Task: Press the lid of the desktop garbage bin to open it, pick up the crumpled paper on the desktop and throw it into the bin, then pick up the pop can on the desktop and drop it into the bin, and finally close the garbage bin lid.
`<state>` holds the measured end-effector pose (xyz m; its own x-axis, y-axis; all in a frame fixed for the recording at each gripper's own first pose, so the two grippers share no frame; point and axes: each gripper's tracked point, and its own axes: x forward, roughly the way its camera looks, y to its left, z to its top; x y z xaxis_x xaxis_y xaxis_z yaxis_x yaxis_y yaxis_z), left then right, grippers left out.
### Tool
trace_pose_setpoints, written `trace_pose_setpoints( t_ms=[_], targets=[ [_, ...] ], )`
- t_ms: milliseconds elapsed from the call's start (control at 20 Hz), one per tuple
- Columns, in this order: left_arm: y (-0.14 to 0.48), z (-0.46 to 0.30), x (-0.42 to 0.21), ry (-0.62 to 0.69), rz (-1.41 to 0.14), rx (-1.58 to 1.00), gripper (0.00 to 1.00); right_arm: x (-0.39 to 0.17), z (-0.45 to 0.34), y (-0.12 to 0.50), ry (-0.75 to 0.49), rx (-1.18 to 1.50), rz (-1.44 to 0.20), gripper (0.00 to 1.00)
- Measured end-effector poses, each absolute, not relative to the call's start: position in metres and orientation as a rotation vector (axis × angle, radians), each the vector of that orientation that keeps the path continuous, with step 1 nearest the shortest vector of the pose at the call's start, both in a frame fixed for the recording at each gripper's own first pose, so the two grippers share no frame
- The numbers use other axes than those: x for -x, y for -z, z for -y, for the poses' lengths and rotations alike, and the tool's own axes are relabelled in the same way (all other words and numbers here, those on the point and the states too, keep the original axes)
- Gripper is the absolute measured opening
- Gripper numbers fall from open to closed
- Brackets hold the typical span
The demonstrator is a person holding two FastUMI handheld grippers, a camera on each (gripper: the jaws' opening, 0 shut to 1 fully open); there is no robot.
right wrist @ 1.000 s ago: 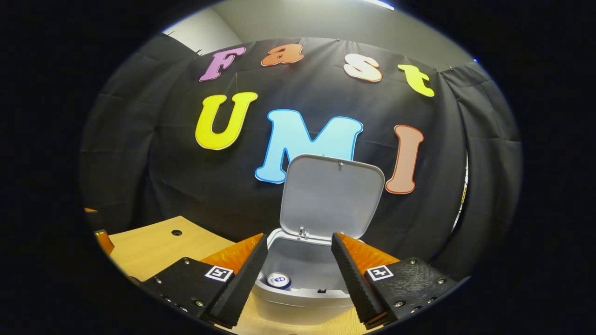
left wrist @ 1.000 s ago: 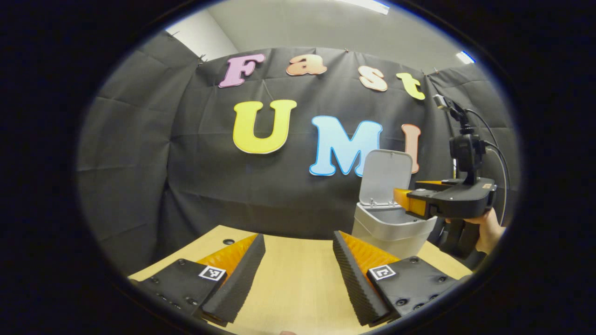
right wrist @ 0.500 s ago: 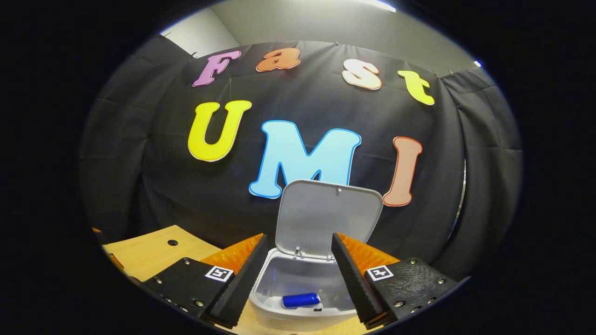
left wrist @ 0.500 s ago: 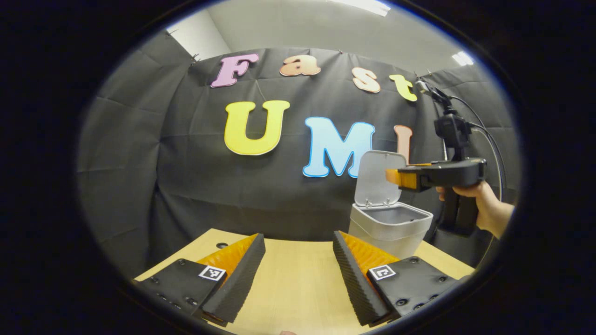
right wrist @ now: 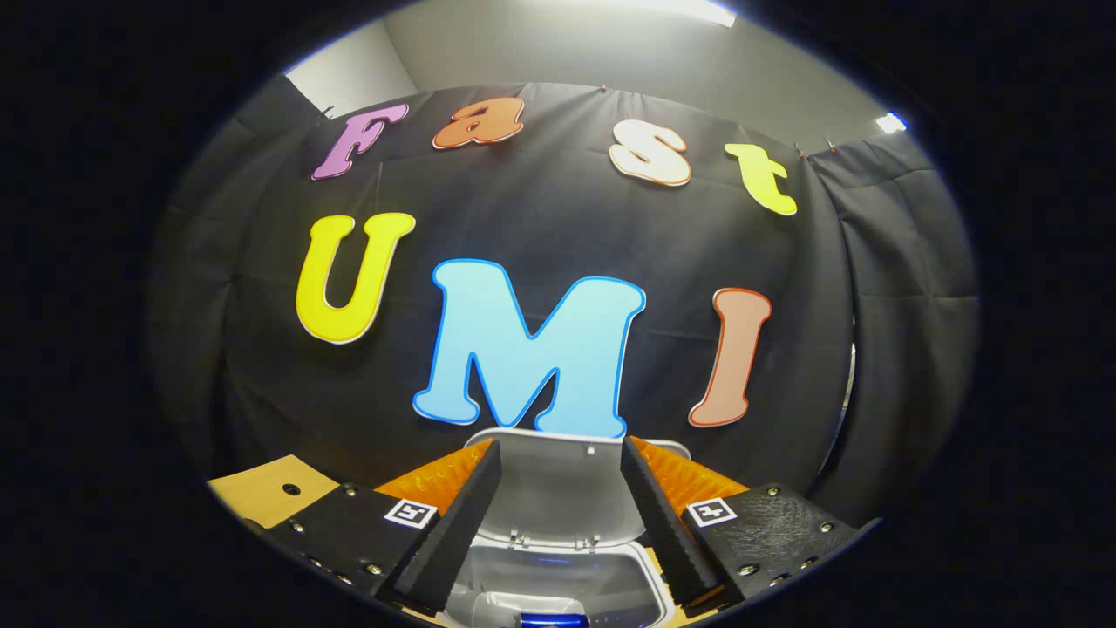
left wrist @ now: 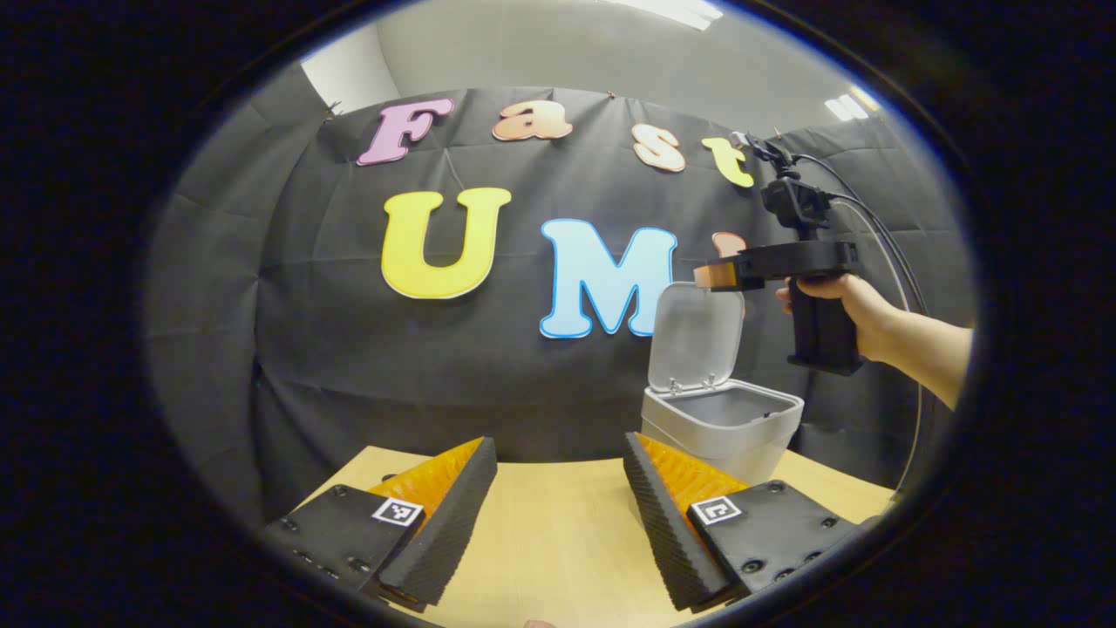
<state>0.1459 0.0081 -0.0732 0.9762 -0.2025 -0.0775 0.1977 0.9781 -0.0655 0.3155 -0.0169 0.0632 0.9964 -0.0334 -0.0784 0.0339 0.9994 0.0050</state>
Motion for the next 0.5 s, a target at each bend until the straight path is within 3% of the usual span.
trace_pose_setpoints(
  t_ms=[500],
  targets=[
    [0.077,0.001,-0.161,0.222,-0.099,0.084,0.95,-0.372,0.022,-0.069,0.047,-0.028,-0.118,0.89]
  ],
)
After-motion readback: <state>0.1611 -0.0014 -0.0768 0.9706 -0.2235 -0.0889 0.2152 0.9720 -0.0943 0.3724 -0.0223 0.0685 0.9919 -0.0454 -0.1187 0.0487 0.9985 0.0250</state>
